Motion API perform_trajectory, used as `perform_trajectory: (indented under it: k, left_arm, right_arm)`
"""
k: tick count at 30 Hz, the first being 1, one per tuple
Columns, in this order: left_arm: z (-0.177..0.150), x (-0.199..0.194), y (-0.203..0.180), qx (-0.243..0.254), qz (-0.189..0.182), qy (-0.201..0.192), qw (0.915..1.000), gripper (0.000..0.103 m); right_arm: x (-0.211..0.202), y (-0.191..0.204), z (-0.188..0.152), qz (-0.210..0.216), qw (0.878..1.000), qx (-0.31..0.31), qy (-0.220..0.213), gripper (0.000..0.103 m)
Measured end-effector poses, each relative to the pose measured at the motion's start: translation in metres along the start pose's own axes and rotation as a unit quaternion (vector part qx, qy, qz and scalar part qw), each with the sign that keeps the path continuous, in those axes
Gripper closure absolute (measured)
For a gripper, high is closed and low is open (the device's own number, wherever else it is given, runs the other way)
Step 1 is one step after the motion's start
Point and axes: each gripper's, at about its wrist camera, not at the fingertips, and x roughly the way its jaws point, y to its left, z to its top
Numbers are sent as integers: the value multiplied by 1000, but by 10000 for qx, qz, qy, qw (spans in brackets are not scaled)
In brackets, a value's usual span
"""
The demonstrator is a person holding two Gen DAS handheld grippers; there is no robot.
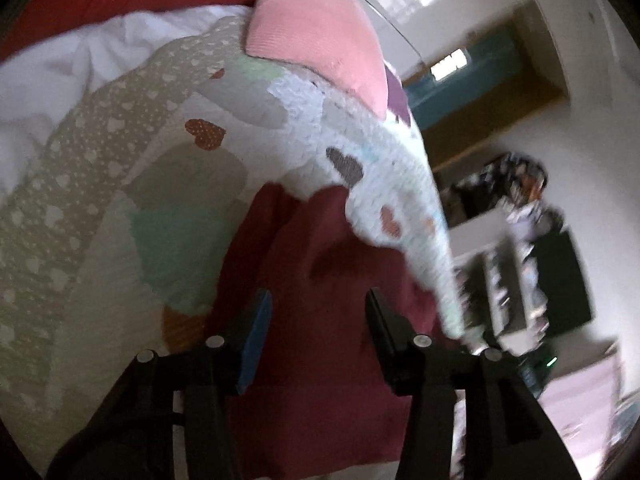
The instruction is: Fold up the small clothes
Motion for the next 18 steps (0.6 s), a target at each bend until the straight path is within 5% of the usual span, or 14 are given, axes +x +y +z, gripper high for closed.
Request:
perform_trajectory:
  k: [8, 9, 10, 11, 18]
  left_arm:
    - [-47, 12, 8, 772, 648, 325, 9944, 56]
    - [-51, 14, 6, 948, 715, 376, 9922, 58]
    - [-55, 15, 1, 1241, 891, 460, 9872, 78]
    - [-57, 14, -2, 1364, 987, 539, 9843, 93]
    - [-67, -9, 10, 1316, 1320, 509, 9812, 94]
  right_arm:
    - [22, 23, -45, -987, 9786, -1701, 601, 25]
    - [26, 26, -52, -1162, 9718, -1940, 663, 34]
    - [29, 27, -55, -1252, 9676, -2078, 705, 69]
    - [33, 27, -58, -1390, 9617, -2228, 782, 87]
    - [-12, 3, -56, -1587, 9713, -1718, 440, 95]
